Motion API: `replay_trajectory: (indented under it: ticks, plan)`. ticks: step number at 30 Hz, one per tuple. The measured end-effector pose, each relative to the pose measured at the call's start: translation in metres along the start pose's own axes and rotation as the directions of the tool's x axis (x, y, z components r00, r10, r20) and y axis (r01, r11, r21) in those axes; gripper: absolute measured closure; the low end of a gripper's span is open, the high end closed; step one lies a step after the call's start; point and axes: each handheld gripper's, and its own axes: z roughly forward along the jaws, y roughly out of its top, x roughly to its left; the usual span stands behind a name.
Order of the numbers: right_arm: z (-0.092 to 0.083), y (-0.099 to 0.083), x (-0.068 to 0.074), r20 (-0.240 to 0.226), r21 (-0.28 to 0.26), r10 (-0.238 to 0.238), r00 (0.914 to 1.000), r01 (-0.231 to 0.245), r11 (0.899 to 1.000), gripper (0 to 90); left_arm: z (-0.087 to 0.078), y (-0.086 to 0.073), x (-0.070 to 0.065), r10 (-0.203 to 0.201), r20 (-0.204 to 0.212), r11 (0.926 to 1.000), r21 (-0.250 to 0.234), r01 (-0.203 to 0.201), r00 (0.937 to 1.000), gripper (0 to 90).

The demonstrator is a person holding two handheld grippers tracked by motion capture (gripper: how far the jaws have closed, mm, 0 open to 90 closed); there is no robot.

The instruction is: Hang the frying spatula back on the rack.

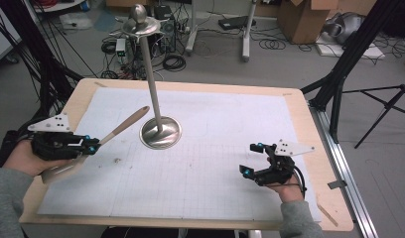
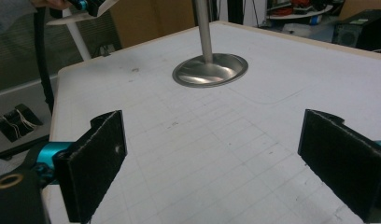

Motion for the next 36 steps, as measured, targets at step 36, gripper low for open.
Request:
replay_trajectory:
  ticks: [36]
  plan:
    - [-0.001,0.000,-0.001,-0.001,-0.010,0.002,1.0000,-0.002,1.000,6.9,-0.047,0.031,0.013,0.007,-0.012,0.9985,-0.054,-0.008,0.9999,77.1]
